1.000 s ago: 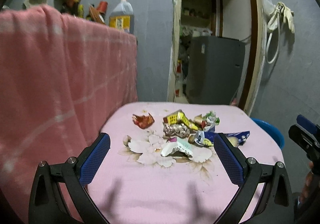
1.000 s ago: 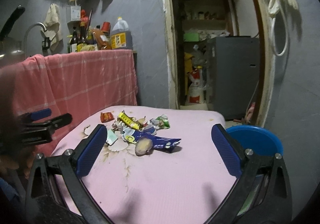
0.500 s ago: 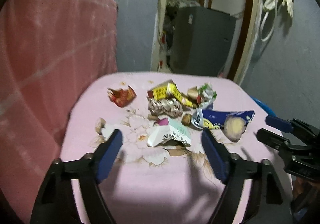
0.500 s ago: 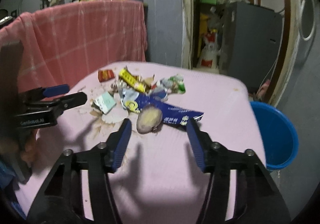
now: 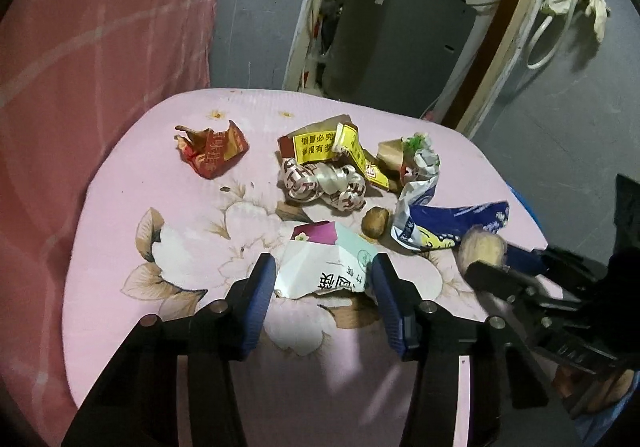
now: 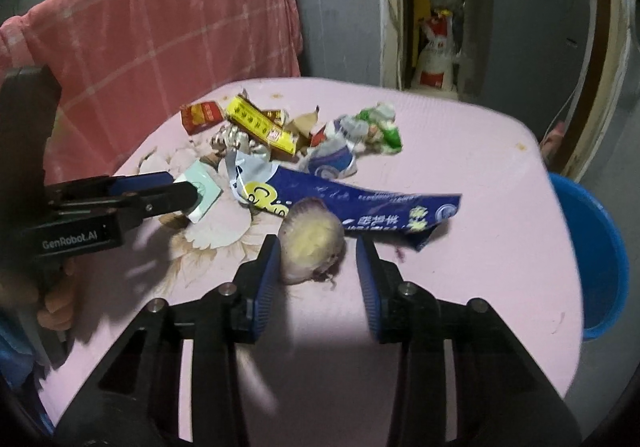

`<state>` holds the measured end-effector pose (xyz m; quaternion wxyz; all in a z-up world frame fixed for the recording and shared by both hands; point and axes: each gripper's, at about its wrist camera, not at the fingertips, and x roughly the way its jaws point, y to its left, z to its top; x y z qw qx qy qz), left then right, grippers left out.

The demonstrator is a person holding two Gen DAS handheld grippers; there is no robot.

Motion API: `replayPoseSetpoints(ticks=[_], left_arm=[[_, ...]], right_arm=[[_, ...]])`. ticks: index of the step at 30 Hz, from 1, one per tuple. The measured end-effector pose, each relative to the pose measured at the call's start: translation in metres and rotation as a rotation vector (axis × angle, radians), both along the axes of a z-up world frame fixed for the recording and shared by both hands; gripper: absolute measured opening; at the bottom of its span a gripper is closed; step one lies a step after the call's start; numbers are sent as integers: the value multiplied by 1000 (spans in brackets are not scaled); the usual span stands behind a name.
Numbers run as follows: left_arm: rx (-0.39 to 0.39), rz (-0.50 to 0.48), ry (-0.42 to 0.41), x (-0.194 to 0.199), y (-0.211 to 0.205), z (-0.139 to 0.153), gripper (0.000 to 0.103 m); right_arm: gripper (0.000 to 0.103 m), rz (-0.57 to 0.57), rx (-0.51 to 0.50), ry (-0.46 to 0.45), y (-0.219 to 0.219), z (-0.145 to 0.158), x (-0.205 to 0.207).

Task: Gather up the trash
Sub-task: 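Move the right gripper to the brown lump and close on it, then carry the lump with the right gripper over the blue bucket and release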

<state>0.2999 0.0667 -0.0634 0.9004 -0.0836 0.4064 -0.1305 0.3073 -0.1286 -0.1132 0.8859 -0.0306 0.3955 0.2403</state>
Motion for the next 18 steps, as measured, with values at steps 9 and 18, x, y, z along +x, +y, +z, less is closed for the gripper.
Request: replayPoseSetpoints(ticks=[9, 18], left_arm=[[-19, -21, 34, 0, -3, 4, 29], [-39, -13, 23, -16, -15, 13, 9]], right_arm=[[26, 10, 19, -7, 0, 1, -5], [18, -8, 83, -40, -10, 8, -18]])
